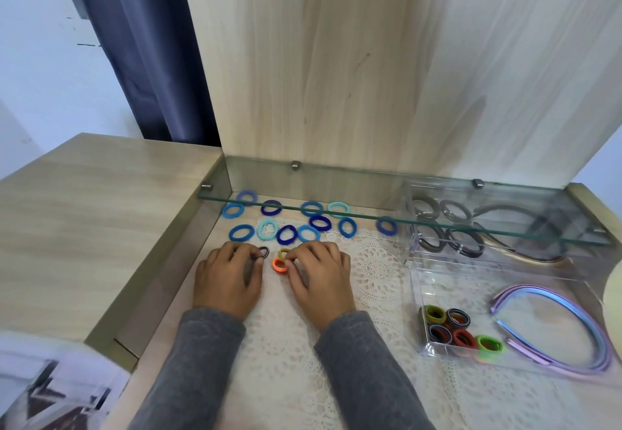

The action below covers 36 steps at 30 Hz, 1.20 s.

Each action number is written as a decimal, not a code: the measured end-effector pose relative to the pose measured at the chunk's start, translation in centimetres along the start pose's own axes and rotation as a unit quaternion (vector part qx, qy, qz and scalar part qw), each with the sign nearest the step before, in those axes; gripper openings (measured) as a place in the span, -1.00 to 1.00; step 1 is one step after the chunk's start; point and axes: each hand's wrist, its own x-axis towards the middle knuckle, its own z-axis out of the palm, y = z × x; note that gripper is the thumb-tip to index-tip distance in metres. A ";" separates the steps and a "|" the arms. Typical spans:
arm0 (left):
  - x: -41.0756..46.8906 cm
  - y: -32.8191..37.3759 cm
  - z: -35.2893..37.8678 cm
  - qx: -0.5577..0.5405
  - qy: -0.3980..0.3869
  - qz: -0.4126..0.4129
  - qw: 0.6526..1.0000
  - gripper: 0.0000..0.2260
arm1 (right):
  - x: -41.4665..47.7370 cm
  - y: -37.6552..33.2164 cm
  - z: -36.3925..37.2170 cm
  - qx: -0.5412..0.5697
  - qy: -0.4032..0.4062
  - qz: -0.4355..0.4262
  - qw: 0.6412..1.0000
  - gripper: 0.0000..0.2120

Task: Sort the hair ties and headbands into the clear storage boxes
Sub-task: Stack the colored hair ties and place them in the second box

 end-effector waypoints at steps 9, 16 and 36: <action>0.0 -0.2 -0.2 -0.059 0.048 0.069 0.995 -0.88 | -0.2 -0.1 0.2 0.013 0.015 -0.054 0.998 -0.86; 0.0 -0.3 -0.1 -0.069 0.050 0.073 0.994 -0.88 | 0.0 -0.3 0.2 -0.019 0.004 -0.053 0.998 -0.84; -0.3 -0.1 -0.1 -0.060 0.087 0.158 0.982 -0.81 | 0.1 -0.4 -0.5 0.056 -0.031 0.032 0.997 -0.72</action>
